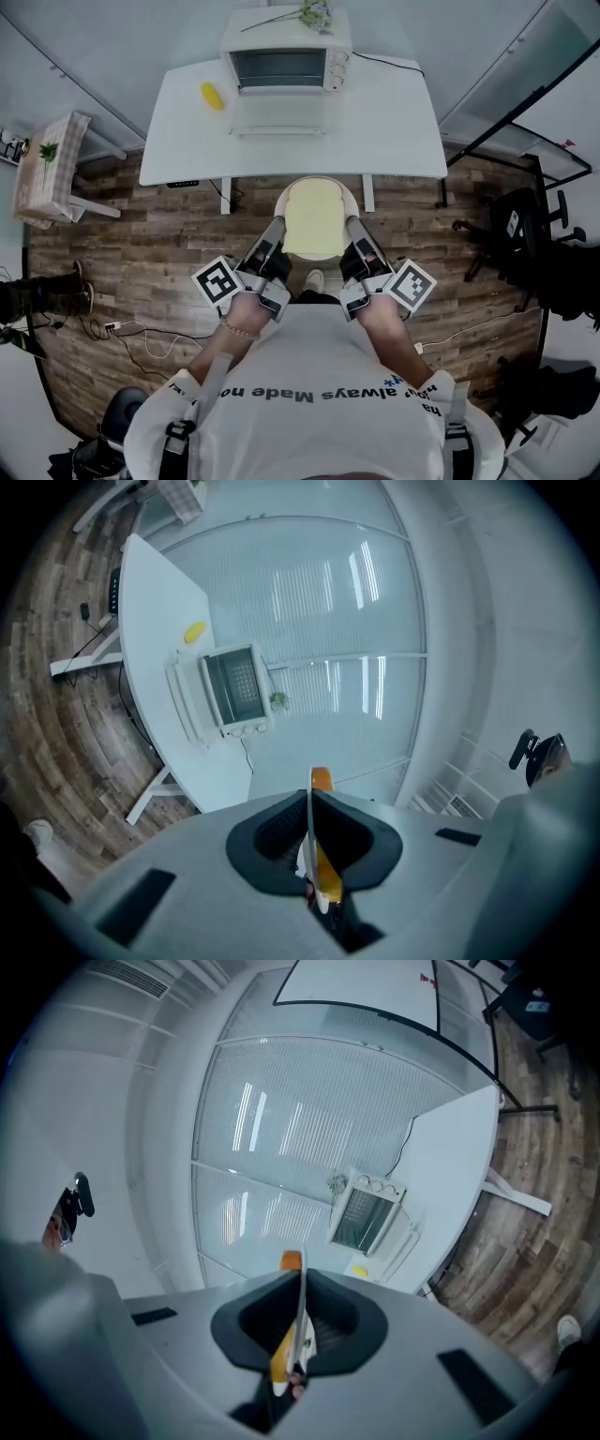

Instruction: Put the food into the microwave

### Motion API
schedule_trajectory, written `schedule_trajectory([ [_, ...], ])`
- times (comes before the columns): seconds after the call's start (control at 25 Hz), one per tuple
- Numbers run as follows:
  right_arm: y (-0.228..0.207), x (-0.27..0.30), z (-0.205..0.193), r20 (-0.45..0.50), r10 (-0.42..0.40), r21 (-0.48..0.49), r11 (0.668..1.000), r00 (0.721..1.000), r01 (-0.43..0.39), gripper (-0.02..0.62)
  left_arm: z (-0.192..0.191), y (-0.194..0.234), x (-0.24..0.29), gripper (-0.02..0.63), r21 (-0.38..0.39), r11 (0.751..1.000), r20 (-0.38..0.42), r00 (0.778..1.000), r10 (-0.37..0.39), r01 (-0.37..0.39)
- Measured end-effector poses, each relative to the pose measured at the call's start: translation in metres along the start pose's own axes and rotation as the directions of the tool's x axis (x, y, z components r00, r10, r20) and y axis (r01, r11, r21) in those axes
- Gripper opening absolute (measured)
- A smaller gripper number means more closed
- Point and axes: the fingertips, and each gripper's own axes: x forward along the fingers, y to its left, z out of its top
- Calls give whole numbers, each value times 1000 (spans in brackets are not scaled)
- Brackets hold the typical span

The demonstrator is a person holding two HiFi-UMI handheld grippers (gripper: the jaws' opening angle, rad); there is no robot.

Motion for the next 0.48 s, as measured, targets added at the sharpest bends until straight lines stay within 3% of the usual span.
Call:
schedule_trajectory([
  [0.48,-19,55,27,-14,-5,5,1000,1000,5,25,37,21,45,18,-25,1000,26,1000,0,1],
])
